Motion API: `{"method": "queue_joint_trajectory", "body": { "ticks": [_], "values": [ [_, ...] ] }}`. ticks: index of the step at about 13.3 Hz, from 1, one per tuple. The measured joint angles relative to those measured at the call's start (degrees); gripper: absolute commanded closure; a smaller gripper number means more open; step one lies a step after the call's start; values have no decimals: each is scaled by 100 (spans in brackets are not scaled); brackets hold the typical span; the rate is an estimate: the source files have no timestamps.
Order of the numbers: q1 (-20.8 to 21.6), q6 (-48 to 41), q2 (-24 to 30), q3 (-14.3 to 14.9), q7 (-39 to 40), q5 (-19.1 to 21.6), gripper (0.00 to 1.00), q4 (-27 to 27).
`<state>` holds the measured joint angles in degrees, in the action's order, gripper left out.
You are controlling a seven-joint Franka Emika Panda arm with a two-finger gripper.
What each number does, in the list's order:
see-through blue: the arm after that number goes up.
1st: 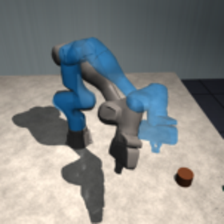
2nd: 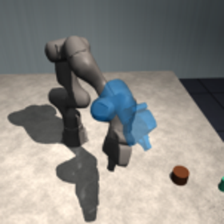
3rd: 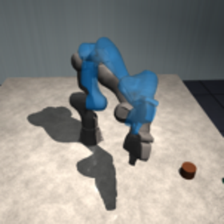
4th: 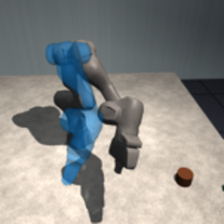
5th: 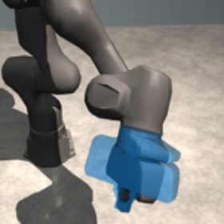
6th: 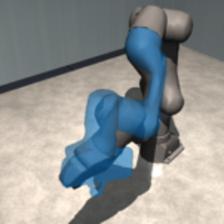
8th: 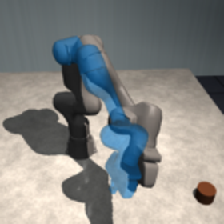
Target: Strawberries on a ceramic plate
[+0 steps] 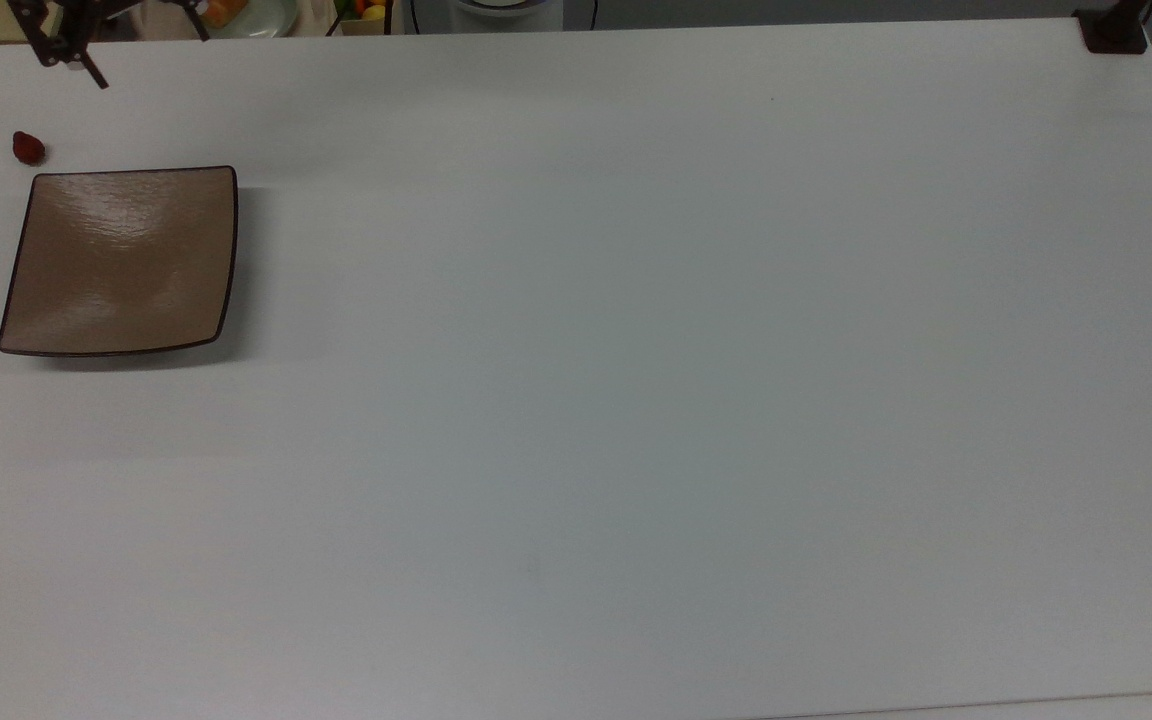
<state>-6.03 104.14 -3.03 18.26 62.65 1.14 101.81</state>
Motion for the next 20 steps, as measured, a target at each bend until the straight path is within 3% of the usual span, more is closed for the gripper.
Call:
{"method": "queue_joint_trajectory", "body": {
  "ticks": [5,10,16,20],
  "values": [
    [-81,793,-204,446,589,-223,0,549],
    [-523,1223,-659,481,1501,-229,0,569],
    [-982,2367,-1376,484,2888,-231,0,579],
    [-1188,2744,-1565,487,3620,-231,0,579]
  ]
}}
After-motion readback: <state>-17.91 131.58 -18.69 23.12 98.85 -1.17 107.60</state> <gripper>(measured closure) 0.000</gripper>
